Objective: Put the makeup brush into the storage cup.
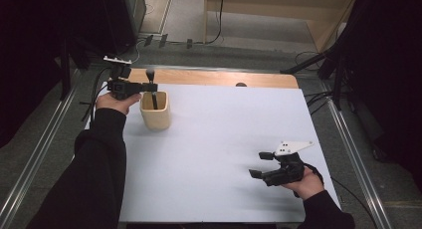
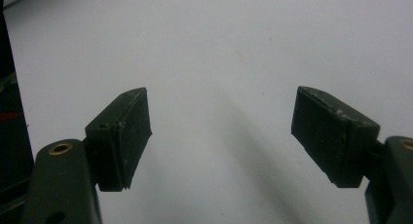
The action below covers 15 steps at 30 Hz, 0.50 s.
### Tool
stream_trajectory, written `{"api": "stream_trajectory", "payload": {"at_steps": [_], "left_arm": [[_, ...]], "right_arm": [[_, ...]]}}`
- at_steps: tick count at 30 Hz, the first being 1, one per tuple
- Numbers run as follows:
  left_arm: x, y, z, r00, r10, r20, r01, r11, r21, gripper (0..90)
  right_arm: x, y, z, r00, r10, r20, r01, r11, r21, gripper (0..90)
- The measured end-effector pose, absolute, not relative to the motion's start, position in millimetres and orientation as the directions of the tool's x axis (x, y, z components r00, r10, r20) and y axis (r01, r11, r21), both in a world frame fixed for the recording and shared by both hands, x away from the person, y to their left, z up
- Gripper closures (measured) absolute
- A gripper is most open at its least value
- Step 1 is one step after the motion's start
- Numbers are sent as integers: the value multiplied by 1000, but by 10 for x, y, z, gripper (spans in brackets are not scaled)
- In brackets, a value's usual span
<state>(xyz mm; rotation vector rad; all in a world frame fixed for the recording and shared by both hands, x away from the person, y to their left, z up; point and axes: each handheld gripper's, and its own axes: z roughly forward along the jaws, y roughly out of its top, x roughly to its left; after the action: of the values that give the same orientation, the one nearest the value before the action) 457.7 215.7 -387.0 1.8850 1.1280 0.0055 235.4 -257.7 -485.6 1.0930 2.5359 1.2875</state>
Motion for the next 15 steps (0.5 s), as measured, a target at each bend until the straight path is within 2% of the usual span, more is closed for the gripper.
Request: {"api": "stream_trajectory", "payload": {"at_steps": [3,4,6,8,12,15], "left_arm": [[4573,2151,-3869,581,703,-411,703,-178,688,775],[4573,2153,-3866,580,700,-416,706,-177,686,738],[4569,2167,-3848,568,705,-425,714,-164,681,590],[4549,2183,-3820,561,726,-398,709,-173,684,537],[4530,2241,-3772,560,711,-425,711,-150,687,426],[4511,2272,-3750,562,708,-427,712,-152,685,383]], "right_arm": [[2356,-2573,-4857,-741,633,225,555,387,736,230],[2355,-2572,-4857,-740,634,224,555,387,736,230],[2353,-2573,-4856,-741,633,224,554,388,737,230],[2353,-2575,-4856,-741,633,223,553,388,737,230],[2354,-2573,-4856,-741,632,225,554,387,737,230],[2356,-2573,-4858,-742,631,227,554,387,737,230]]}}
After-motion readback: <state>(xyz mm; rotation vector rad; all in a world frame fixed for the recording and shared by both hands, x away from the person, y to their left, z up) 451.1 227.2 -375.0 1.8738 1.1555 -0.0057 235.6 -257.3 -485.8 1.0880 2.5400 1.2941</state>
